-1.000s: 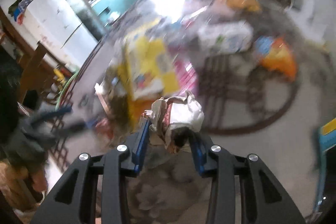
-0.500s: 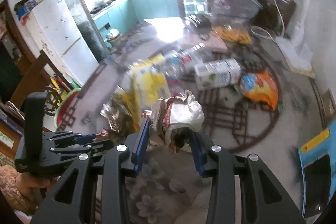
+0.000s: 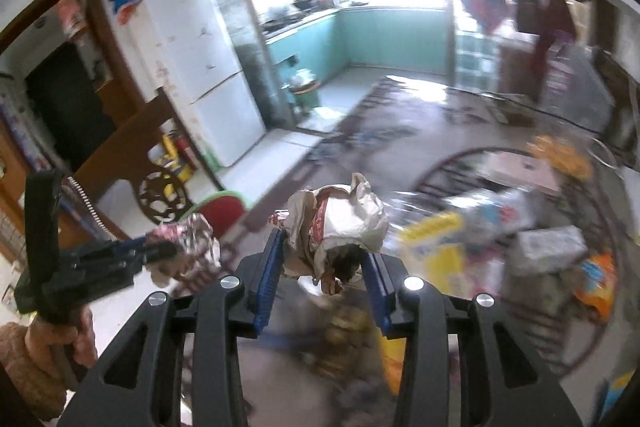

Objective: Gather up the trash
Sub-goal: 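Carry both items over the red bucket and open both tools to drop them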

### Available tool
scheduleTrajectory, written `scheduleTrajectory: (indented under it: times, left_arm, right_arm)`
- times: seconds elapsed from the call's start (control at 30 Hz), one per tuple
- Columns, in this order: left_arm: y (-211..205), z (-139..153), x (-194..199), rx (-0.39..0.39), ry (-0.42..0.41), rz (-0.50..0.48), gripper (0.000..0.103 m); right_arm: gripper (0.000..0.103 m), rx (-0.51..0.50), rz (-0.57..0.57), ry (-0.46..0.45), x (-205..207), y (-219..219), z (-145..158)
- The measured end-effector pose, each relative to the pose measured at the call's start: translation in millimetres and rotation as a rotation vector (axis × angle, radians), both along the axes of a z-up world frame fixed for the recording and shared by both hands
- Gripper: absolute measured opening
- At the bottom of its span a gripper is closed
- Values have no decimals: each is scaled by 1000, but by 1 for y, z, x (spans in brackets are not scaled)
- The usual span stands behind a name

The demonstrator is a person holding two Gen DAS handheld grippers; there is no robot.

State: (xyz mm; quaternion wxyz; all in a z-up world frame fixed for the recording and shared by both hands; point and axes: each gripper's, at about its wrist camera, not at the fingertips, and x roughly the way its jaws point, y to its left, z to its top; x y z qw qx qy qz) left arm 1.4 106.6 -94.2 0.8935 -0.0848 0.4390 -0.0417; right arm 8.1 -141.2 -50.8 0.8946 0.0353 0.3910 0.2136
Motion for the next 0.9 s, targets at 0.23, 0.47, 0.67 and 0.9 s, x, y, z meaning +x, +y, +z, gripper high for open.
scheduleTrajectory:
  times: [0.23, 0.47, 0.67, 0.9]
  left_arm:
    - [97, -20, 29, -5, 58, 143, 32]
    - [164, -49, 65, -23, 116, 164, 32]
    - [196, -64, 93, -41, 137, 141, 32]
    - [210, -72, 108, -57, 136, 125, 63]
  right_arm:
    - [39, -10, 147, 62, 45, 122, -21]
    - [39, -17, 203, 156, 96, 216, -63]
    - [45, -58, 204, 192, 120, 260, -86]
    - [72, -64, 158, 169, 128, 272, -83]
